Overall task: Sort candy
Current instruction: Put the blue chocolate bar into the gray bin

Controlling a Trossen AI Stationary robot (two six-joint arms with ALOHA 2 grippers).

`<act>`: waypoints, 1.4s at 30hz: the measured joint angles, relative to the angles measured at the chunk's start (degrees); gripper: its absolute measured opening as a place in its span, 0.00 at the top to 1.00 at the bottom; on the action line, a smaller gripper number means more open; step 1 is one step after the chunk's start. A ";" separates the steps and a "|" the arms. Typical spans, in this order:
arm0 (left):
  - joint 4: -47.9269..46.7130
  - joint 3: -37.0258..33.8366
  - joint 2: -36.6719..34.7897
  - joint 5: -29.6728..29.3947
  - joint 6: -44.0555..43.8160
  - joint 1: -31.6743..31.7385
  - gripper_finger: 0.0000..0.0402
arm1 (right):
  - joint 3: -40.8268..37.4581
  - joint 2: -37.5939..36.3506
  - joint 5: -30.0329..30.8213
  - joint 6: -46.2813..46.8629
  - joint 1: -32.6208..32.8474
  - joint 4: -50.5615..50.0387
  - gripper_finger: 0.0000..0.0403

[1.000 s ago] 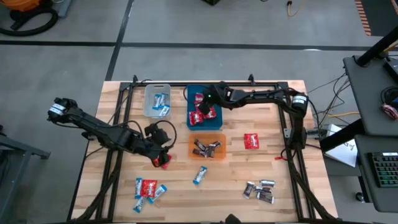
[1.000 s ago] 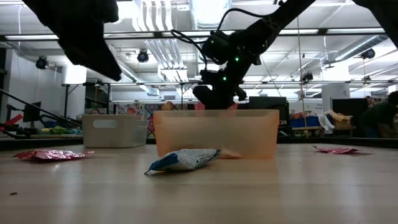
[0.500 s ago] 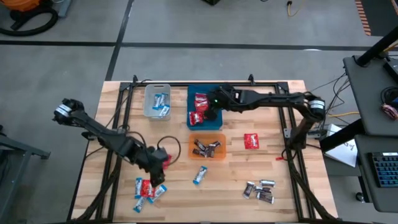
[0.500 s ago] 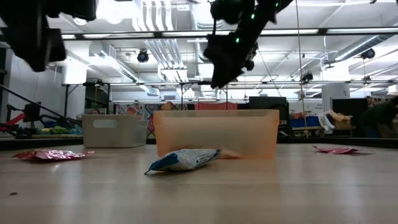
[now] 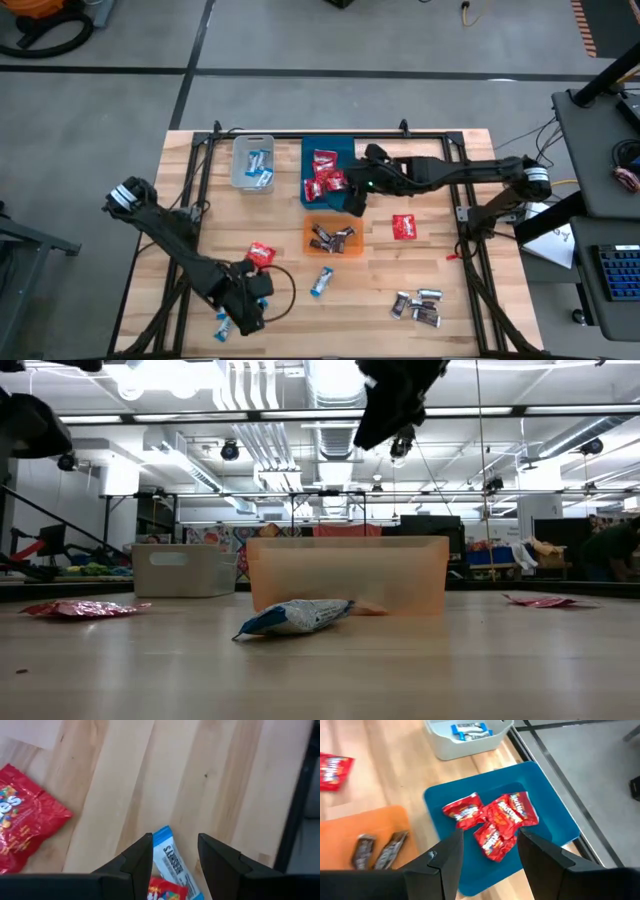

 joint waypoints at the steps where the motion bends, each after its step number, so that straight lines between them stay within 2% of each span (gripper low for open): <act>1: -0.02 0.31 0.88 -0.45 -0.42 -0.46 0.65 | -0.30 -0.54 0.00 0.24 0.65 -0.10 0.56; 9: -1.25 2.80 6.85 -1.57 -4.63 -3.77 0.65 | -3.68 -3.45 0.00 3.09 5.16 -1.01 0.56; 20: -6.55 5.44 12.18 -1.55 -12.00 -4.15 0.65 | -8.13 -4.20 0.02 7.85 9.42 -1.64 0.56; 27: -8.74 9.17 14.91 0.33 -13.73 -4.13 0.60 | -9.15 -4.18 0.08 9.80 9.60 -1.55 0.56; 33: -12.96 11.29 16.23 3.38 -20.24 -4.12 0.54 | -9.38 -4.20 0.12 9.94 9.60 -1.25 0.56; 38: -11.86 10.54 16.23 1.44 -19.42 -4.39 0.44 | -9.63 -4.20 0.13 9.91 9.60 -0.22 0.56; 42: -7.50 8.24 16.23 1.11 -19.32 -4.33 0.42 | -9.94 -4.20 0.10 9.91 9.62 -0.25 0.56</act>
